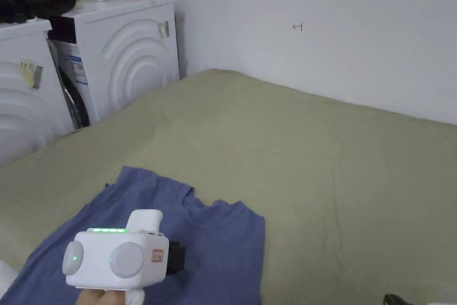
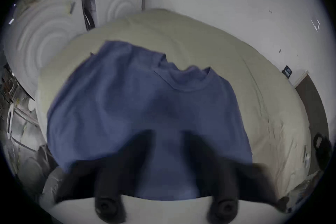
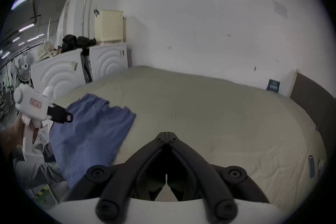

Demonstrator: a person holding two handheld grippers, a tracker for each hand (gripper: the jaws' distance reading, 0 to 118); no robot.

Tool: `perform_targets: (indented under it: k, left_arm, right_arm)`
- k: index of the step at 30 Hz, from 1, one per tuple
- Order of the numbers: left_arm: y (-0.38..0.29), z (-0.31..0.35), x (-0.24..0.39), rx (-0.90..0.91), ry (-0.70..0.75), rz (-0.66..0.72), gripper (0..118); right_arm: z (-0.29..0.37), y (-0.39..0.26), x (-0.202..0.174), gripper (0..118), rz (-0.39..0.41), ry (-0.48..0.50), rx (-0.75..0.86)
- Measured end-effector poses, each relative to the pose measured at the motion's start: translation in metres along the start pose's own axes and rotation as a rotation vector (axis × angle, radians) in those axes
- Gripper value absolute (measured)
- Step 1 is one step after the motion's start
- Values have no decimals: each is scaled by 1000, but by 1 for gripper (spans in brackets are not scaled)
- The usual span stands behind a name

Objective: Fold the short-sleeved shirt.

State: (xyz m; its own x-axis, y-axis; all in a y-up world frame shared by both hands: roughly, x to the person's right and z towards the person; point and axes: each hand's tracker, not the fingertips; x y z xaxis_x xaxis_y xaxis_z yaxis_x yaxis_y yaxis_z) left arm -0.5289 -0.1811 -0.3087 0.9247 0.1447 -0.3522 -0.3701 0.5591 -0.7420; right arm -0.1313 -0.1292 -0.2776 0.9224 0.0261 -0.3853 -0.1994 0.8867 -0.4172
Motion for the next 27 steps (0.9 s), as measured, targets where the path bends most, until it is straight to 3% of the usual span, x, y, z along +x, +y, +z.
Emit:
perform_targets:
  k: [1,7,11,12,13,14,15,17,21,27]
  left_arm:
    - [0,-10,2,-39,-4,-1,118]
    - [-10,-48,10,-160,44,-53,118]
    - [-19,-46,21,-106,121,-130,117]
    - [-17,-35,24,-83,109,-144,99]
    - [-15,-25,27,-44,117,-158,69]
    - [-11,-17,29,-18,185,-180,21]
    - [-12,-11,26,22,288,-206,0]
    - [-9,1,23,-19,184,-181,0]
    - [4,47,42,60,167,-204,0]
    - [26,112,118,185,40,-276,0]
  right_arm:
    - [0,-4,2,0,-1,2,-10]
    - [18,-25,12,0,8,-5,-68]
    - [37,-32,19,0,0,-8,-90]
    - [44,-33,22,0,0,-9,-90]
    - [50,-34,25,0,-1,-11,-88]
    - [58,-35,29,0,-4,-19,-86]
    - [67,-35,34,0,-23,-32,-77]
    - [83,-36,45,0,-36,-35,-76]
    - [121,-39,69,0,-56,-91,-40]
    - [177,-44,101,0,-82,-172,13]
